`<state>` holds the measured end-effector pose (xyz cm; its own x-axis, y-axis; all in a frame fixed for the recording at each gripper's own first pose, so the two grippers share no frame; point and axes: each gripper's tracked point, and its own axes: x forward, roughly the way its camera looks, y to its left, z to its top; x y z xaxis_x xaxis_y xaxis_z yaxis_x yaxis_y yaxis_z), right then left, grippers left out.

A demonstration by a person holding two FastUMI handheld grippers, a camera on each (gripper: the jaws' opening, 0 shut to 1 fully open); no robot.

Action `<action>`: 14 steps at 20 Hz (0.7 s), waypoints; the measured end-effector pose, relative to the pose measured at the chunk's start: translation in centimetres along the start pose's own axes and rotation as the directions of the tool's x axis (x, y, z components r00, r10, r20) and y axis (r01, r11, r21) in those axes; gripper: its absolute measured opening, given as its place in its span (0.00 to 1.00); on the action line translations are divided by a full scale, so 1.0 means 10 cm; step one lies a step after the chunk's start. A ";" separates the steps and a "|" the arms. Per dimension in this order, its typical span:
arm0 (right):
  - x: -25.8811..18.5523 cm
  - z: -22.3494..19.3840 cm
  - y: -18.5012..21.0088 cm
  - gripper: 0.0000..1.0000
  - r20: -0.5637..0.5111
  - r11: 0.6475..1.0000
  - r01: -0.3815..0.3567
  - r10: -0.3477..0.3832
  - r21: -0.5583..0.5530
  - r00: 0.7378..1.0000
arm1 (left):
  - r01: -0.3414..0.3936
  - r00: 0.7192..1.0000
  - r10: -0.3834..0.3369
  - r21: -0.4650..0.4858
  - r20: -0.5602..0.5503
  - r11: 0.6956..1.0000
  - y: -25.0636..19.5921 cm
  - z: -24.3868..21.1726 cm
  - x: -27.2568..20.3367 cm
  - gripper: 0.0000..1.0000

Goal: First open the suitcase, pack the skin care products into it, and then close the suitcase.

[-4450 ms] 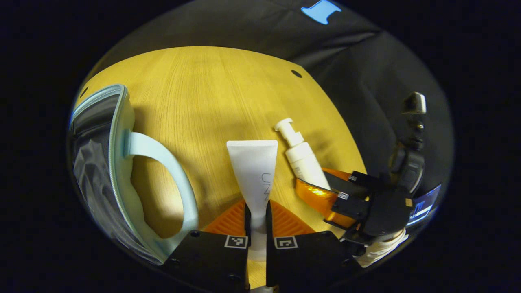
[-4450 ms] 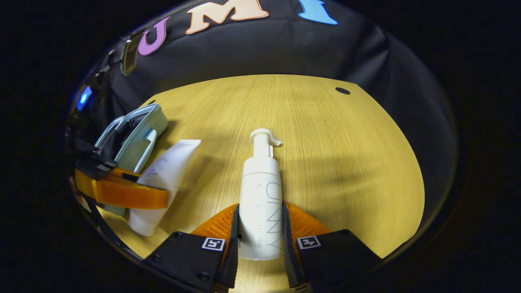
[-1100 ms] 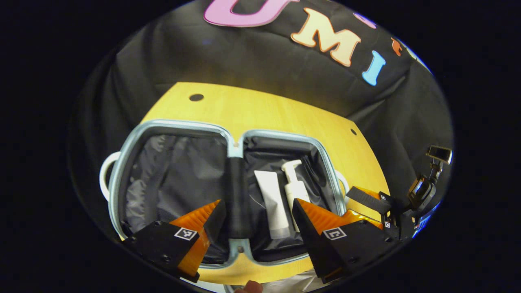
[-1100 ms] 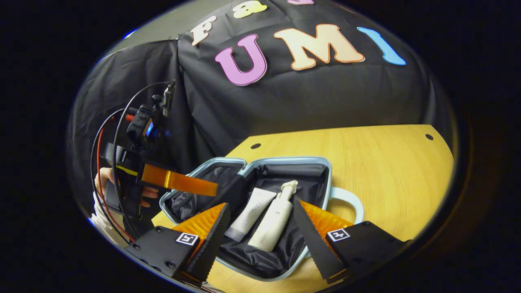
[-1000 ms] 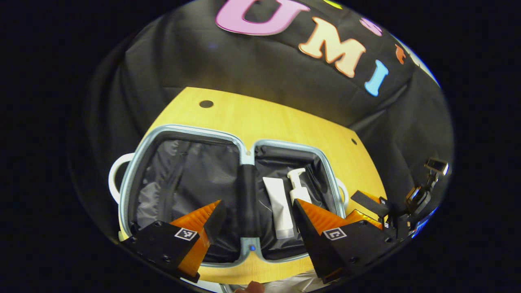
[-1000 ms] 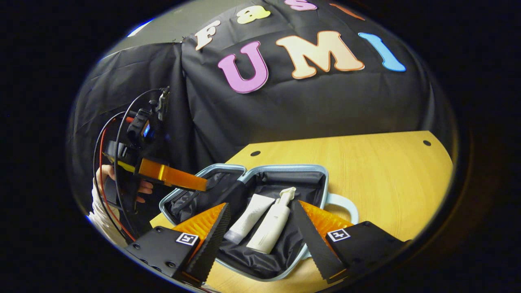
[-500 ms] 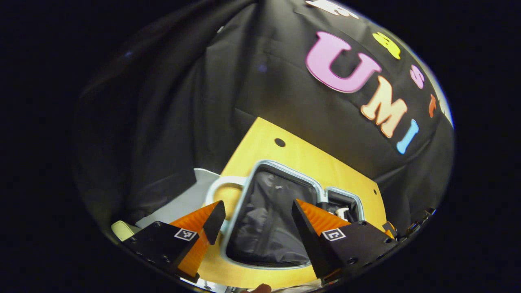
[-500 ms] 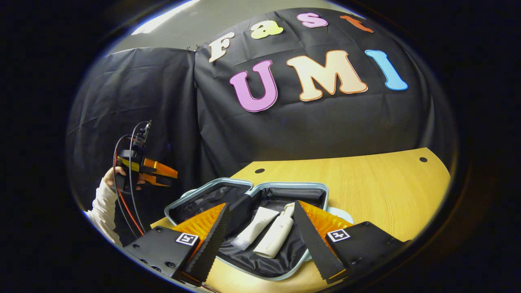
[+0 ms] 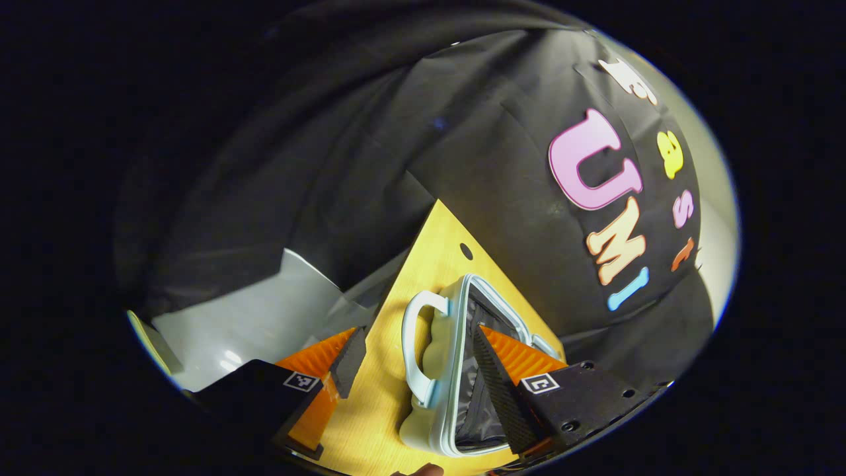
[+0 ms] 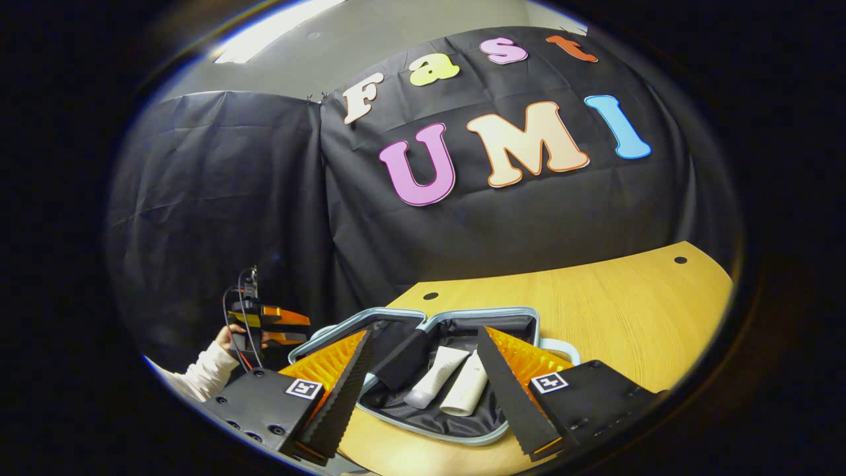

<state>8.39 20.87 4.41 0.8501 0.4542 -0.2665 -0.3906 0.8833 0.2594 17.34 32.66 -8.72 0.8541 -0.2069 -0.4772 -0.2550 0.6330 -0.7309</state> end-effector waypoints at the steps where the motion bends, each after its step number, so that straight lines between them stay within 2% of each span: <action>1: -0.01 0.01 0.02 0.94 0.003 1.000 0.002 -0.002 -0.004 1.000 | 0.018 1.000 -0.018 -0.031 -0.008 0.999 0.02 -0.02 0.06 0.95; 2: -0.03 0.01 0.03 0.98 0.004 1.000 0.005 -0.005 -0.009 1.000 | 0.032 0.999 -0.033 -0.057 -0.019 0.998 0.04 -0.06 0.11 0.94; 3: -0.04 0.00 0.04 0.98 0.004 1.000 0.009 -0.009 -0.010 1.000 | 0.040 0.999 -0.042 -0.075 -0.028 0.996 0.06 -0.08 0.14 0.94; 4: -0.04 -0.03 0.06 0.94 0.002 1.000 0.010 -0.010 -0.007 1.000 | 0.047 0.998 -0.051 -0.089 -0.035 0.995 0.08 -0.09 0.18 0.94; 5: -0.02 -0.08 0.07 0.94 -0.006 1.000 0.008 -0.008 -0.001 1.000 | 0.057 0.997 -0.061 -0.100 -0.040 0.993 0.10 -0.10 0.21 0.89; 6: -0.01 -0.13 0.07 0.98 -0.015 1.000 0.008 -0.008 0.008 1.000 | 0.064 0.997 -0.069 -0.110 -0.046 0.992 0.09 -0.12 0.21 0.92; 7: -0.01 -0.17 0.06 0.94 -0.021 1.000 0.010 -0.009 0.015 1.000 | 0.072 0.996 -0.078 -0.118 -0.053 0.990 0.09 -0.12 0.24 0.91; 9: 0.00 -0.24 0.01 0.98 -0.034 1.000 0.020 -0.019 0.022 0.999 | 0.076 0.994 -0.086 -0.128 -0.068 0.989 0.08 -0.14 0.28 0.81; 11: 0.00 -0.27 -0.05 0.98 -0.042 0.999 0.030 -0.028 0.030 0.999 | 0.081 0.992 -0.093 -0.136 -0.081 0.987 0.05 -0.18 0.35 0.67; 12: -0.01 -0.27 -0.07 0.98 -0.043 0.999 0.032 -0.031 0.035 0.999 | 0.083 0.992 -0.096 -0.143 -0.086 0.986 0.03 -0.19 0.38 0.47; 13: -0.03 -0.27 -0.11 0.98 -0.041 0.999 0.037 -0.035 0.039 0.999 | 0.097 0.990 -0.110 -0.151 -0.086 0.984 0.00 -0.19 0.40 0.47; 14: -0.04 -0.27 -0.14 0.98 -0.038 0.998 0.042 -0.041 0.043 0.998 | 0.107 0.990 -0.120 -0.163 -0.076 0.981 -0.03 -0.18 0.41 0.31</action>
<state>7.68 19.80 1.64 0.8512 0.4218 -0.3122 -0.3386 0.8960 0.2873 20.08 30.29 -11.31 0.8418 -0.3374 -0.4214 -0.2331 0.4770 -0.8474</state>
